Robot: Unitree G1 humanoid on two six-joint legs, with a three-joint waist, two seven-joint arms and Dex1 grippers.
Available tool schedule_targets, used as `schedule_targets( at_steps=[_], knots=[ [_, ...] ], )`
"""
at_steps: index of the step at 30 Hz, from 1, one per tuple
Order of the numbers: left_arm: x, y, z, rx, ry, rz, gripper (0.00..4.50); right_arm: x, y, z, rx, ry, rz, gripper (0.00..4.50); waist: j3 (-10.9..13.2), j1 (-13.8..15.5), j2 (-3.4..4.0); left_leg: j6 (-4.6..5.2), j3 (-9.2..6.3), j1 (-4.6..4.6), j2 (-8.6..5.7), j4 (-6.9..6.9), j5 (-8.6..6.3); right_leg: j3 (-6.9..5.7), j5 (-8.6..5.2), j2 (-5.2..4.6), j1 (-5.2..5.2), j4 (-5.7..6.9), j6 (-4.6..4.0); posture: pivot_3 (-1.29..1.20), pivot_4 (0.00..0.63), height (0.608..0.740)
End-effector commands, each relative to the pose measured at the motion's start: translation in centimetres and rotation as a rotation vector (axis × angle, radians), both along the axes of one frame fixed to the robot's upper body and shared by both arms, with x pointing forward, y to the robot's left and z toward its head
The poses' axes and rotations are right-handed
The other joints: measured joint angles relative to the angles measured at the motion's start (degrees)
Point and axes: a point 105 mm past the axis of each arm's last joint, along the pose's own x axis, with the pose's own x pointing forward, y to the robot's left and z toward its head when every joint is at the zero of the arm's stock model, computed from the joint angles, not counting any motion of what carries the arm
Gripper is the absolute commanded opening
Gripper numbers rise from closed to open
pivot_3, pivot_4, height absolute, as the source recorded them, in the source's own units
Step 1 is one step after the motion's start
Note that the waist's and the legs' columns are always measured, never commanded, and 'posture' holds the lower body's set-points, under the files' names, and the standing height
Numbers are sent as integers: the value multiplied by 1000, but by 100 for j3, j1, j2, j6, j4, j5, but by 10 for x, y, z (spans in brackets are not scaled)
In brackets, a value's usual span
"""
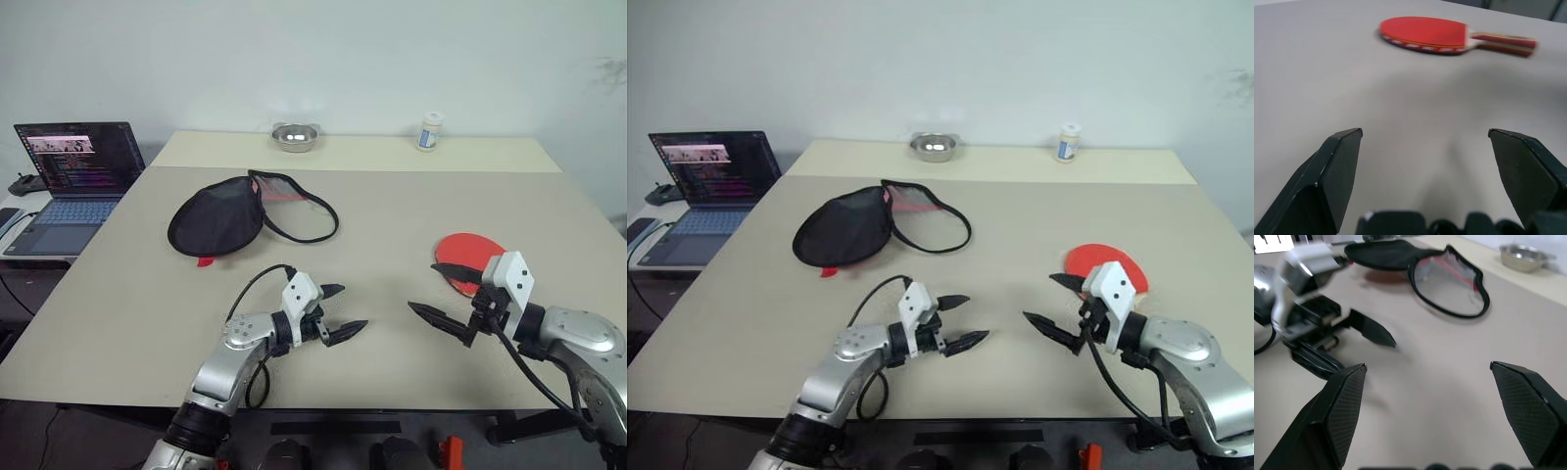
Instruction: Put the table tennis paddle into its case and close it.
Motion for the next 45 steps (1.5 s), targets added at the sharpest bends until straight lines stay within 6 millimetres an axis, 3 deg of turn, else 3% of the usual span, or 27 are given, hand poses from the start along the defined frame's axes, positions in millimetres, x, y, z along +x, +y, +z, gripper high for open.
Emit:
schedule_targets(
  at_steps=[1,6,12,19,25,38,45],
  knots=[
    [22,13,13,-22,-44,109,4500,-3,5,21,-10,-77,29,4442,-4,-1,-6,0,-1,0,2,0,0,0,0,1,0,0,0,0,150,740],
    [51,30,15,-18,-48,309,4500,-10,3,44,-50,-122,97,4442,-4,4,-8,0,-2,-2,1,-2,0,-1,1,1,-1,-2,-2,0,150,740],
    [69,37,24,-96,11,366,4500,-10,3,36,-69,-119,82,4442,-13,3,-24,0,-6,-5,3,-2,0,-6,1,1,-2,-3,-1,0,150,740],
    [76,35,32,-161,55,386,4500,-10,8,36,-41,-136,66,4442,-13,-3,-24,0,-4,-7,2,-1,0,-6,1,-1,-2,-3,-1,0,150,740],
    [90,45,39,-279,110,523,4500,-10,7,35,-39,-135,59,4442,-12,3,-25,-1,-5,-7,1,0,0,-6,1,-2,-1,-2,-1,0,150,740],
    [99,44,42,-273,107,572,4500,-13,3,31,-32,-131,31,4442,-12,3,-25,-1,-4,-8,1,-1,0,-7,1,-1,-2,-3,-1,0,150,740],
    [114,46,51,-348,130,665,4500,-14,1,30,-32,-128,16,4442,-11,5,-27,-1,-4,-8,0,-1,0,-7,1,-1,-2,-4,-1,0,150,740]
  ],
)
